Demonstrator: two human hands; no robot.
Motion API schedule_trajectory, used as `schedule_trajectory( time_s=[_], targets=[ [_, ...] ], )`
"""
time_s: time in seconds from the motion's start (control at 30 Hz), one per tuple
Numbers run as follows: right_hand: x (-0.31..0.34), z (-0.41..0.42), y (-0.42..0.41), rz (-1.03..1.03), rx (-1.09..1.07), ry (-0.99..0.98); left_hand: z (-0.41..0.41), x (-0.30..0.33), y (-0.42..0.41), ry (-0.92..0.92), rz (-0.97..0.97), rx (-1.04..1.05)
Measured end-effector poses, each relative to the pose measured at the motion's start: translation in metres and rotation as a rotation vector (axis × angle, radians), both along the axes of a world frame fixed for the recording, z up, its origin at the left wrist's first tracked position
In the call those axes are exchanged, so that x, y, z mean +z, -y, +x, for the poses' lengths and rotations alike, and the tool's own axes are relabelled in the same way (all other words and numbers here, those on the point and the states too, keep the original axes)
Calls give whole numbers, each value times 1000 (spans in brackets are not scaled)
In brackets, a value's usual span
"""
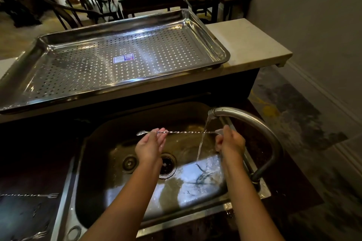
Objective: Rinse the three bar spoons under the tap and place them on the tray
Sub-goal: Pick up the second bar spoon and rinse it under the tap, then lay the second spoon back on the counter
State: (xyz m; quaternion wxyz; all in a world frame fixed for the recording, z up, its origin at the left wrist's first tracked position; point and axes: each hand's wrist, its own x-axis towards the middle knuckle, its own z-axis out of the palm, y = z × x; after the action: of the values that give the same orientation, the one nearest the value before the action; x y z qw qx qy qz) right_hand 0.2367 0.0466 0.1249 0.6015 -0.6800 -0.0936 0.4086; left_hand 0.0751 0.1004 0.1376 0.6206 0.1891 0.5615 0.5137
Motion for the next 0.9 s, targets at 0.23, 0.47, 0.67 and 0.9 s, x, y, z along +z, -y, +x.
schedule_trajectory(
  time_s=[0.23, 0.47, 0.67, 0.9],
  targets=[
    [2, 11, 7, 50, 114, -174, -13, 5, -4, 87, 9, -48],
    [2, -29, -6, 24, 451, 142, -77, -1, -11, 159, -15, 114],
    [-10, -118, -26, -8, 702, 187, -180, -7, -4, 58, -42, 320],
    [-28, -255, -43, -49, 1075, 294, -334, -17, 19, -95, -133, 508]
  ],
)
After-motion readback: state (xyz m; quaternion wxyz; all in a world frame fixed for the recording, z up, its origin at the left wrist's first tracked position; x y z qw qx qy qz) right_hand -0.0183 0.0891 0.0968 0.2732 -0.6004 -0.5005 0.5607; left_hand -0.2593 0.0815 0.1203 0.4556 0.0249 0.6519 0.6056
